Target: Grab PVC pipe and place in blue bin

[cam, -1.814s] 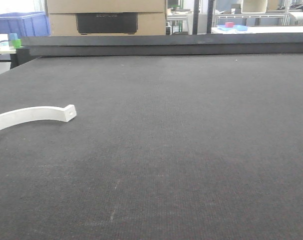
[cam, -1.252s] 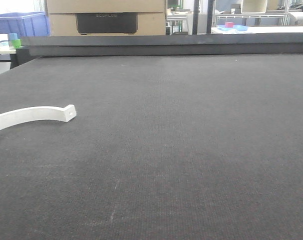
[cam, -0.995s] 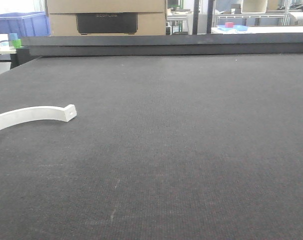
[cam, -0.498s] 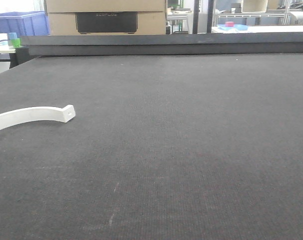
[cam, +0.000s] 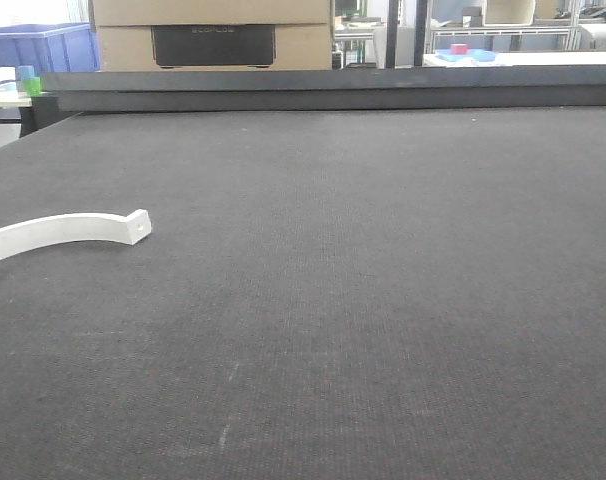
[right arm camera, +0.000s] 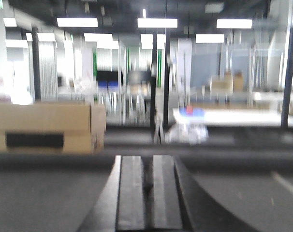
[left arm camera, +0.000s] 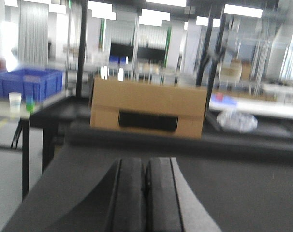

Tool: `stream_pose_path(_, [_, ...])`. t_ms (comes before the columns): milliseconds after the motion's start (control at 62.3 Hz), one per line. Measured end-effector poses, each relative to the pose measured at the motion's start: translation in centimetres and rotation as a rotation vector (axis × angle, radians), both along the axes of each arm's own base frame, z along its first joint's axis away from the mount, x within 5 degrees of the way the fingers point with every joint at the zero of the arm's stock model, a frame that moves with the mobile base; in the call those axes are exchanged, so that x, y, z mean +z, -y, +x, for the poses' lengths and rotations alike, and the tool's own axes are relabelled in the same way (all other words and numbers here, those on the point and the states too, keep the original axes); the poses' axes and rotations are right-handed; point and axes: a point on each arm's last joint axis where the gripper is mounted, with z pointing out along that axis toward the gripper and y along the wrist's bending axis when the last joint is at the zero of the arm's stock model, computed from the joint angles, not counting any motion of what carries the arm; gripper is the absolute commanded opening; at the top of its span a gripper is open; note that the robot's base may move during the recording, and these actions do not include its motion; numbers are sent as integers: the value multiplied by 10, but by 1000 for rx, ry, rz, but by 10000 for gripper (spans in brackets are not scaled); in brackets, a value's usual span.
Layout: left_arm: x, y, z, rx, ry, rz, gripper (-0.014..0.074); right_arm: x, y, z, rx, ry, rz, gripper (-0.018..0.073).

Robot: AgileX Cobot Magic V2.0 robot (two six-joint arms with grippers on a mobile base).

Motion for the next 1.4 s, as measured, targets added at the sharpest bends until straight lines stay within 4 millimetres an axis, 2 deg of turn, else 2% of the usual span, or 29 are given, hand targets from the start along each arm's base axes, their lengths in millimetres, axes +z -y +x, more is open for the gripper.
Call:
stream_pose_path(96, [8, 1, 30, -4, -155, 9, -111, 2, -1, 21, 5, -195, -8, -169])
stream_pose_path(193, [1, 2, 57, -8, -325, 14, -111, -6, -2, 45, 9, -382, -15, -169])
stream_pose_path(305, [-20, 3, 89, -12, -523, 19, -111, -27, -3, 69, 13, -602, -24, -169])
stream_pose_path(498, [-52, 4, 120, -15, -722, 24, -111, -67, -4, 103, 19, -951, -34, -169])
stream_pose_path(610, [-63, 4, 131, -16, -777, 25, -111, -85, -5, 119, 21, -1079, -38, -169])
stream_pose_path(803, [-75, 4, 141, -16, -830, 26, -111, -105, -6, 138, 22, -1173, -36, -169])
stream_pose_path(1076, [-79, 4, 145, -16, -849, 26, -111, -114, -16, 165, 73, -1127, 122, -169])
stream_pose_path(1252, [-79, 4, 145, -16, -849, 26, -111, -124, -21, 186, 96, -1261, 145, -146])
stream_pose_path(1397, [-78, 4, 146, -16, -840, 26, -111, -132, -37, 205, 89, -1373, 120, -146])
